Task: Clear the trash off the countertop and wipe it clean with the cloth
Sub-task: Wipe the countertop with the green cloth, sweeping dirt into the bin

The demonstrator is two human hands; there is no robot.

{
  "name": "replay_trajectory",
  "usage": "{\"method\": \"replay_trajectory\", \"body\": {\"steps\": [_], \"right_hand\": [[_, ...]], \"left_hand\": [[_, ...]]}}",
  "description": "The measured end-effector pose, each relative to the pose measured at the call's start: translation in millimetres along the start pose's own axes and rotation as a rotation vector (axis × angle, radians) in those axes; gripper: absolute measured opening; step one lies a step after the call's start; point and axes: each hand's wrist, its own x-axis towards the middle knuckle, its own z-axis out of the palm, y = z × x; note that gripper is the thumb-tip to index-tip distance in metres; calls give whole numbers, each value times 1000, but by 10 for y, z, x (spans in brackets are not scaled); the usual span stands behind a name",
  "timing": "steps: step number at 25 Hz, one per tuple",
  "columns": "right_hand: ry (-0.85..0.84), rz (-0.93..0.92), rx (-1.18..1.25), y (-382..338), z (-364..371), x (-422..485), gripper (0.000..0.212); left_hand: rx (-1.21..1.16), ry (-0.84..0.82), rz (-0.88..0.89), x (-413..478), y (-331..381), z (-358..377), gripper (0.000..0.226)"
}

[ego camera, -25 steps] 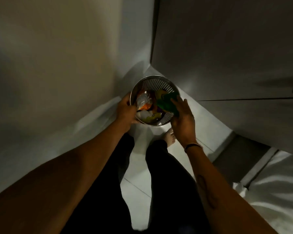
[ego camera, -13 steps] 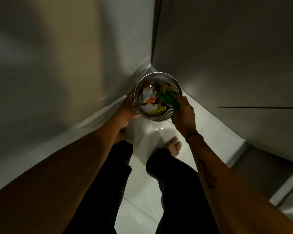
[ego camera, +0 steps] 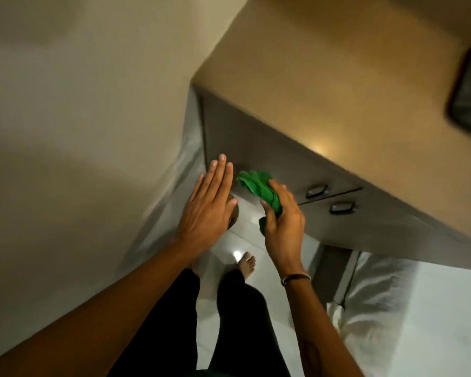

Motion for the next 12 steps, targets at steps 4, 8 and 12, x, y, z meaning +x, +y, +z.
{"method": "replay_trajectory", "body": {"steps": [4,8,12], "right_hand": [[285,-179,-5,-594,-1172,280,52],[543,-162,-97,-588,-2140,1074,46],[641,41,-249,-274,-2750,2117,48]], "left_hand": [[88,122,245,844,715,-736,79],[169,155,291,1665,1302,-938,81],[245,77,268,2175,1649,-757,85]]}}
